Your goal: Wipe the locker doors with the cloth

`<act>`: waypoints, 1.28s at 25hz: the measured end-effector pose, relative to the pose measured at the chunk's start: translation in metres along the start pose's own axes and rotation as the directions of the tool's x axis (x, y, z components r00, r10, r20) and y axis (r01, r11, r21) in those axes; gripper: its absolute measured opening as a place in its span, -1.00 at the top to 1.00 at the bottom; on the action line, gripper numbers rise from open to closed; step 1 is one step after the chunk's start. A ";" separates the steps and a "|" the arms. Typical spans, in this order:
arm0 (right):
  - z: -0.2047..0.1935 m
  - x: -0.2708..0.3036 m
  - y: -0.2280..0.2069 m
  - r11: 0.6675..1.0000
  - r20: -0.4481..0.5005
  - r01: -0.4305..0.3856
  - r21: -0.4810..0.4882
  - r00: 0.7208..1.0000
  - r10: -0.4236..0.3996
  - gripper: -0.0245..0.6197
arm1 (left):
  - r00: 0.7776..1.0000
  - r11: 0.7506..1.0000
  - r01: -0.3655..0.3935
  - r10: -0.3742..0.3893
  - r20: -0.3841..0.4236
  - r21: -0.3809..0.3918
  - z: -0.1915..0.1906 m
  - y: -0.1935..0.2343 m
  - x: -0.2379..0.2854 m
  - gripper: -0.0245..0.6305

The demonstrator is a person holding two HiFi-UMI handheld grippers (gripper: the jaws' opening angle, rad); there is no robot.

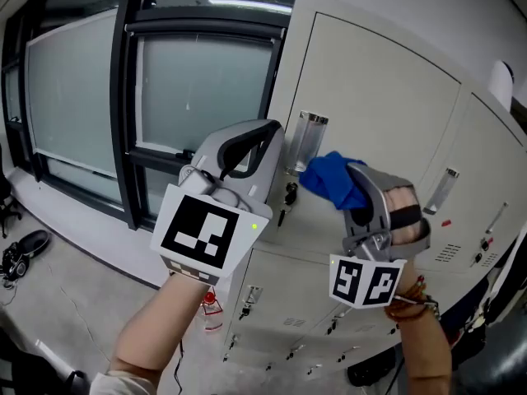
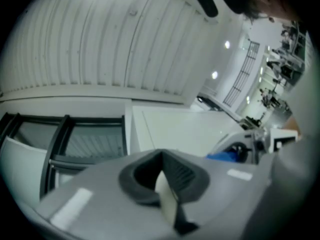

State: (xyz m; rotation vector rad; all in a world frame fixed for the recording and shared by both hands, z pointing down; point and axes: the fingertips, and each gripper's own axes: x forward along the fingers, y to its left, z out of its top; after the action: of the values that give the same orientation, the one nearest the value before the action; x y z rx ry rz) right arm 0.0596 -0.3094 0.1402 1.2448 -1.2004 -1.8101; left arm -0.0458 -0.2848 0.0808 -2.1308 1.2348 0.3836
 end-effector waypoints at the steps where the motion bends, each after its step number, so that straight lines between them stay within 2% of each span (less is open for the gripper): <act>1: 0.000 -0.010 0.021 1.000 0.000 -0.022 0.004 1.000 0.022 0.78 | 1.000 1.000 0.003 -0.003 -0.004 -0.003 -0.002 -0.001 0.000 0.93; 6: 0.025 -0.045 0.123 0.989 0.034 -0.133 -0.070 0.990 0.135 0.78 | 0.999 1.000 0.019 -0.020 -0.030 -0.023 -0.018 -0.012 -0.001 0.93; 9: 0.040 -0.047 0.146 0.986 0.052 -0.146 -0.078 0.987 0.150 0.78 | 0.999 0.998 0.018 -0.020 -0.046 -0.052 -0.029 -0.017 -0.001 0.93; 14: 0.049 -0.036 0.138 0.988 0.077 -0.153 -0.002 0.985 0.153 0.77 | 0.997 0.998 0.012 -0.016 -0.071 -0.064 -0.044 -0.017 -0.004 0.93; 19: 0.052 -0.023 0.108 0.988 0.078 -0.128 0.089 0.990 0.121 0.77 | 0.996 0.998 0.010 -0.015 -0.083 -0.056 -0.046 -0.013 -0.007 0.93; 21: 0.051 -0.020 0.098 0.980 0.074 -0.129 0.155 0.990 0.118 0.77 | 0.996 0.998 0.010 -0.015 -0.085 -0.057 -0.045 -0.013 -0.008 0.93; 23: 0.046 -0.021 0.091 0.957 0.067 -0.143 0.253 0.989 0.130 0.77 | 0.996 0.998 0.013 -0.019 -0.090 -0.064 -0.046 -0.016 -0.011 0.93; 25: 0.036 -0.026 0.088 0.906 0.053 -0.162 0.390 0.987 0.154 0.77 | 0.995 0.997 0.016 -0.024 -0.099 -0.078 -0.050 -0.023 -0.016 0.93; 27: 0.025 -0.038 0.090 0.810 0.060 -0.189 0.556 0.980 0.187 0.77 | 0.993 0.994 0.023 -0.035 -0.109 -0.109 -0.058 -0.035 -0.024 0.93; 29: 0.019 -0.056 0.099 0.679 0.106 -0.224 0.699 0.972 0.211 0.77 | 0.990 0.988 0.043 -0.062 -0.124 -0.151 -0.071 -0.053 -0.038 0.93; 30: 0.018 -0.067 0.106 0.604 0.133 -0.243 0.759 0.966 0.221 0.77 | 0.988 0.984 0.052 -0.076 -0.136 -0.170 -0.080 -0.065 -0.048 0.93; 32: 0.017 -0.092 0.123 0.430 0.173 -0.264 0.863 0.955 0.239 0.77 | 0.979 0.979 0.064 -0.099 -0.178 -0.194 -0.103 -0.089 -0.072 0.93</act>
State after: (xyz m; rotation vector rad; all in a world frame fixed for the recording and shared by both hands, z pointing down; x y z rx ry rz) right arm 0.0772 -0.2724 0.2897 1.4140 -2.3705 -0.8941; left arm -0.0134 -0.2724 0.2303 -2.4166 1.2508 0.2784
